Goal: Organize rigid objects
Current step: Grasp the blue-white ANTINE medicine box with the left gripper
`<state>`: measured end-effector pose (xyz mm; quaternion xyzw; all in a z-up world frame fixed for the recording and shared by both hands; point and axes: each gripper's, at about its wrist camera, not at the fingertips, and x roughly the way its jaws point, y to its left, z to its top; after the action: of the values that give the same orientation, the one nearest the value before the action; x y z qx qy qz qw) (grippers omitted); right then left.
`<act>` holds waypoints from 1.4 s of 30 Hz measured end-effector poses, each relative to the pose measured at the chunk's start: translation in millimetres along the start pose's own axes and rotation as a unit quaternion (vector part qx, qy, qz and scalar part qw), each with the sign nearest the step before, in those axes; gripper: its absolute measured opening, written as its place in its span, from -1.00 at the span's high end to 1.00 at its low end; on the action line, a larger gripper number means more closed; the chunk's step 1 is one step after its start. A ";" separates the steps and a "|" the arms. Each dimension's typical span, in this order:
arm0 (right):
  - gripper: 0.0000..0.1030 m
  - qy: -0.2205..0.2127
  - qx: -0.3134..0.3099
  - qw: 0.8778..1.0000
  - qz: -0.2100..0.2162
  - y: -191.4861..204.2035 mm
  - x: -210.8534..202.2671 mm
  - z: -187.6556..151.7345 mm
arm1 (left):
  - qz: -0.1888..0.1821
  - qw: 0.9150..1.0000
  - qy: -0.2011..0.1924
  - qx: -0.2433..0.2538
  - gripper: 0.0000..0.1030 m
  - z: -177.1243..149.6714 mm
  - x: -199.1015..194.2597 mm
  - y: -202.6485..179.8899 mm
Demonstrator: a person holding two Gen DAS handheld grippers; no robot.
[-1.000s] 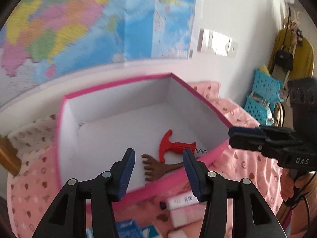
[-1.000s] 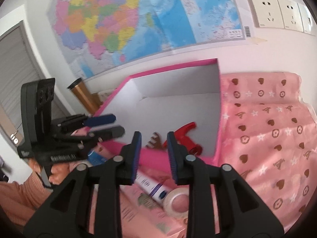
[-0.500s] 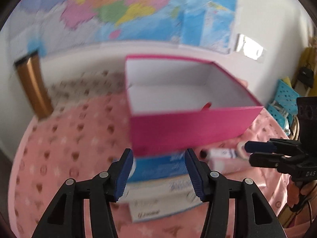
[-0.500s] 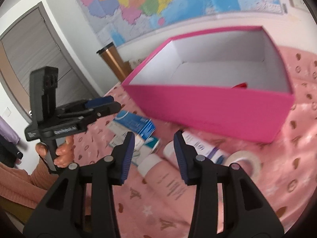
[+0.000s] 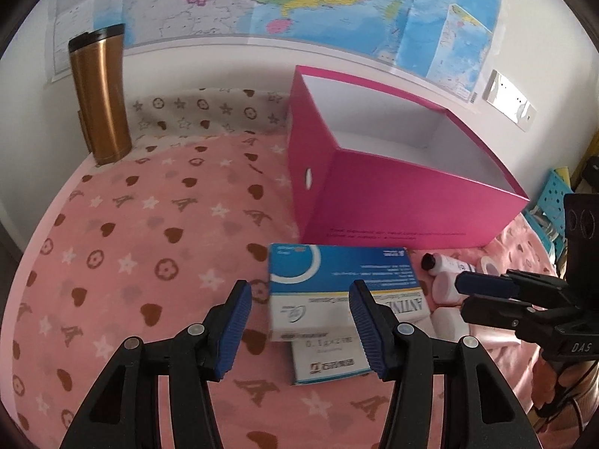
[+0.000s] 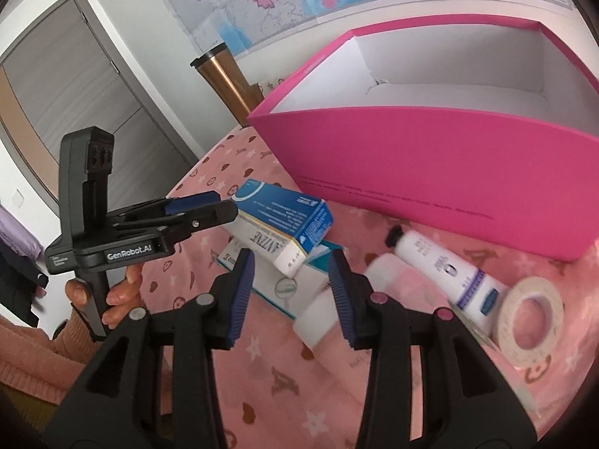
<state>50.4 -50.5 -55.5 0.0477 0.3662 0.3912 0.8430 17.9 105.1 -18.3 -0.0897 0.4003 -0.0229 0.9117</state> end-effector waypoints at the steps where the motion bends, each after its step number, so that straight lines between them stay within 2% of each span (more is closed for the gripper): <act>1: 0.16 0.000 -0.003 1.000 0.001 1.3 3.3 1.8 | 0.000 1.000 0.001 -0.002 -0.07 -0.5 0.3 2.3; 15: 0.16 0.025 0.001 1.000 -0.015 -1.4 41.3 15.8 | -0.042 0.999 0.021 0.008 -0.03 -4.7 7.7 -1.3; 24: 0.16 0.033 0.011 0.999 -0.017 -7.5 45.7 16.6 | -0.044 0.998 0.027 0.024 -0.03 -5.9 7.7 -9.4; 33: 0.15 0.022 0.007 1.000 -0.020 -4.7 36.9 16.4 | -0.049 0.998 0.023 0.027 -0.02 -6.6 0.8 -17.6; 42: 0.15 -0.003 0.000 1.000 -0.017 0.0 6.4 14.8 | -0.065 0.997 0.008 0.044 -0.02 -1.5 -13.8 -31.5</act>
<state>62.8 -43.0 -48.5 0.0424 0.3646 0.3769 0.8504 8.4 75.5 -3.5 -0.0756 0.3994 -0.1003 0.9081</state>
